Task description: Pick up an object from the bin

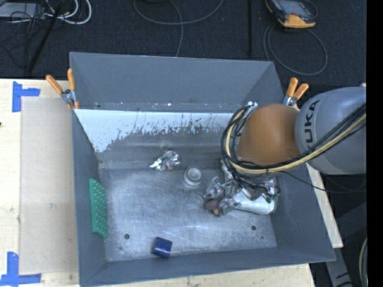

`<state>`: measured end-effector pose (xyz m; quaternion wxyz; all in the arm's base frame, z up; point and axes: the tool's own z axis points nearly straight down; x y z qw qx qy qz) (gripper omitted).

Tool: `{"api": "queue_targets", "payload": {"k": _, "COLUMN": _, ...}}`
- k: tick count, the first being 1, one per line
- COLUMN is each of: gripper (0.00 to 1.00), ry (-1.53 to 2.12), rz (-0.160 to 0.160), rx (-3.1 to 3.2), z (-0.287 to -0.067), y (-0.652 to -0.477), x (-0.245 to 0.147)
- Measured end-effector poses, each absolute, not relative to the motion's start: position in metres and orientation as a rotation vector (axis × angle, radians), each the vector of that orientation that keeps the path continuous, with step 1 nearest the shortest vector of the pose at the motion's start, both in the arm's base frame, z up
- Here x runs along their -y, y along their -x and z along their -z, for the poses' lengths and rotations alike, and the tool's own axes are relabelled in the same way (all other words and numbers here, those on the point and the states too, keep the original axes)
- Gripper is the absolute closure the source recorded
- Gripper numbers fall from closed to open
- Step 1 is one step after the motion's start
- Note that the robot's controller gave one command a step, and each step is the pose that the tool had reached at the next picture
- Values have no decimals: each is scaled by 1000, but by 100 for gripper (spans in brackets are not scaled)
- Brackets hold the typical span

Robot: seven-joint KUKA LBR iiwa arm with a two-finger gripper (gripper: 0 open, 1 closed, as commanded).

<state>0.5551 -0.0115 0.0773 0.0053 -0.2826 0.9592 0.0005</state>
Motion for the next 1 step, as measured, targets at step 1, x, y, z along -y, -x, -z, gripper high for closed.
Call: {"api": "queue_targets", "payload": {"k": 1, "gripper": 100, "ry": 1327, "rz": 4, "rx": -2838, "z": -278, "y": -567, "x": 0}}
